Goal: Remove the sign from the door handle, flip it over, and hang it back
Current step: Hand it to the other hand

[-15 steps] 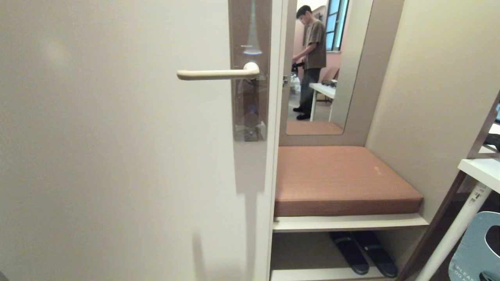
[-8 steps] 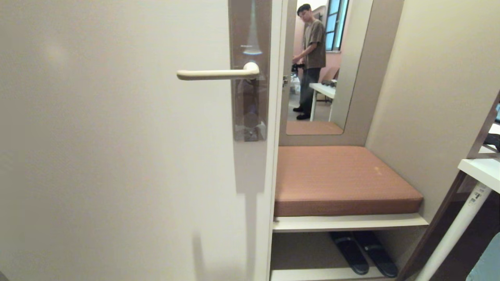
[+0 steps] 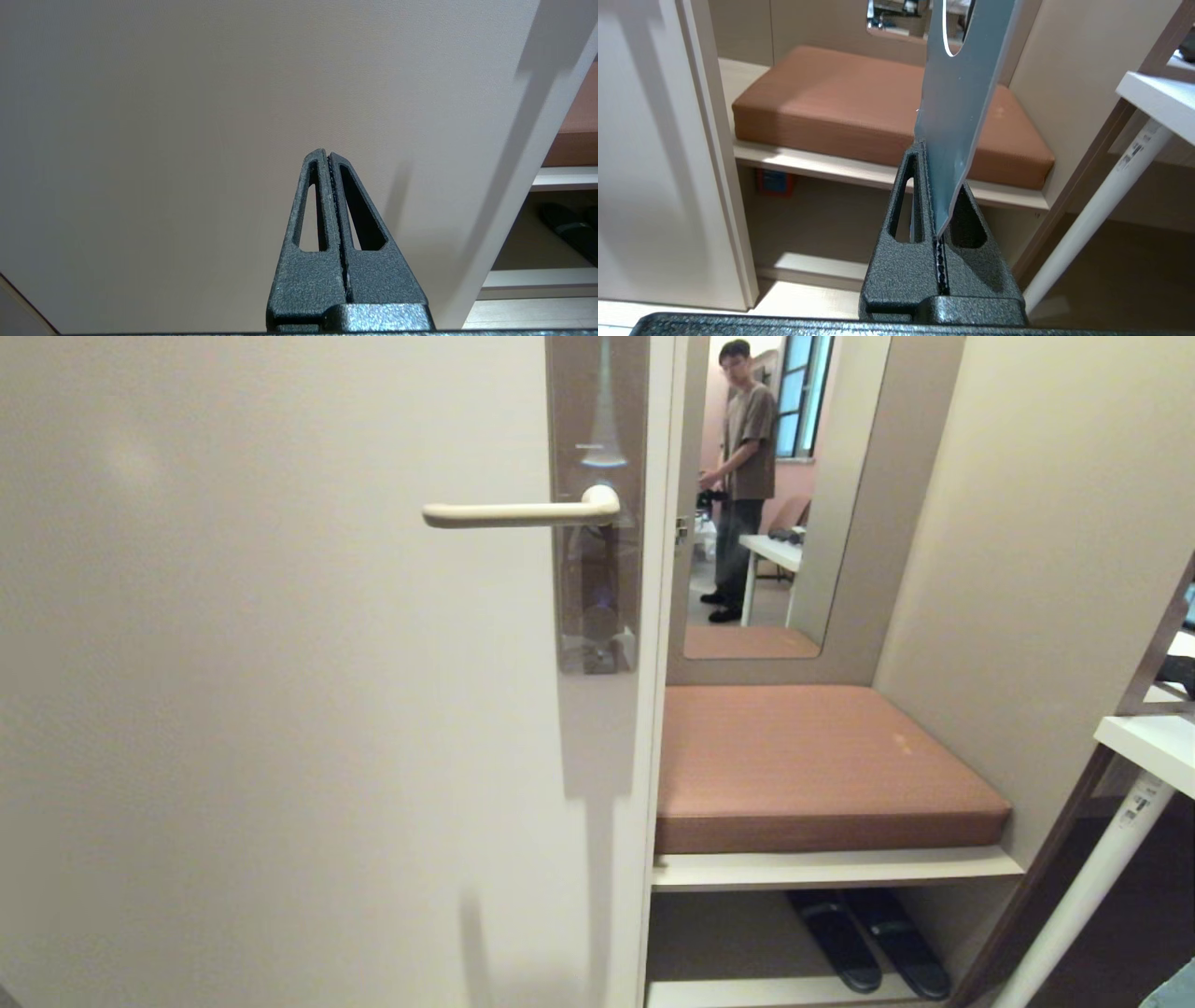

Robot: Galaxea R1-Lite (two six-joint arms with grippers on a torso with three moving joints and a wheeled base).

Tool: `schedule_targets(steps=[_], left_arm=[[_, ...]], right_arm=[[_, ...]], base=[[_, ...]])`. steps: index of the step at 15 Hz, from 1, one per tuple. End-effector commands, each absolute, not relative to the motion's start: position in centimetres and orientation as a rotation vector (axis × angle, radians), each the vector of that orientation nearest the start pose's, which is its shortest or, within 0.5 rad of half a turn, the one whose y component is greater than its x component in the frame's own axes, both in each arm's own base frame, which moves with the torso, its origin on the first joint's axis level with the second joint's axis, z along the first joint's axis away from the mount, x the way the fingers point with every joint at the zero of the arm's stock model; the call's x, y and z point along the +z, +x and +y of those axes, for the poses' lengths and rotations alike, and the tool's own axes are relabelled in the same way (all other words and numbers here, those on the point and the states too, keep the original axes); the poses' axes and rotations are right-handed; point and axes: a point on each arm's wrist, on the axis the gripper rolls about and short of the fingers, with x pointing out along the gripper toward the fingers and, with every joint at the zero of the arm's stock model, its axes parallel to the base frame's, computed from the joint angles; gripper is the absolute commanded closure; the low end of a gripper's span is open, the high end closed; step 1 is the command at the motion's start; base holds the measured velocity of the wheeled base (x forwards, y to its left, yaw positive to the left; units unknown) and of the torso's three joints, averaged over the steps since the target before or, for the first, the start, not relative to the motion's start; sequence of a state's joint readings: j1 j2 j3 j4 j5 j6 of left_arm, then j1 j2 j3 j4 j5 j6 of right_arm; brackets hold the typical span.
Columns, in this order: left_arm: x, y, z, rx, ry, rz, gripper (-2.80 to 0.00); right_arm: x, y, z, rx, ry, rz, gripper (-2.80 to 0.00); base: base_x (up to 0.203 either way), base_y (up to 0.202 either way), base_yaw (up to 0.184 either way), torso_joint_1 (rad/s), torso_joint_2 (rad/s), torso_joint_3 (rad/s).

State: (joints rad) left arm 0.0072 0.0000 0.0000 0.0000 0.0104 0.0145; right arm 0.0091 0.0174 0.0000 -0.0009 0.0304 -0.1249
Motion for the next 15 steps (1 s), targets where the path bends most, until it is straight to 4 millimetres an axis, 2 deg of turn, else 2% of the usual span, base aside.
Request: schedule_targets(steps=[1, 15], left_arm=[[7.55, -2.28, 0.01, 0.018, 0.014, 0.000, 0.00], [7.55, -2.28, 0.01, 0.018, 0.015, 0.000, 0.00]], right_arm=[[7.56, -2.28, 0.05, 0.040, -0.127, -0.004, 0.00], [7.56, -2.28, 0.05, 0.040, -0.126, -0.004, 0.00]], base=[[0.000, 0.000, 0.000, 0.000, 0.00, 0.000], [0.000, 0.000, 0.000, 0.000, 0.00, 0.000]])
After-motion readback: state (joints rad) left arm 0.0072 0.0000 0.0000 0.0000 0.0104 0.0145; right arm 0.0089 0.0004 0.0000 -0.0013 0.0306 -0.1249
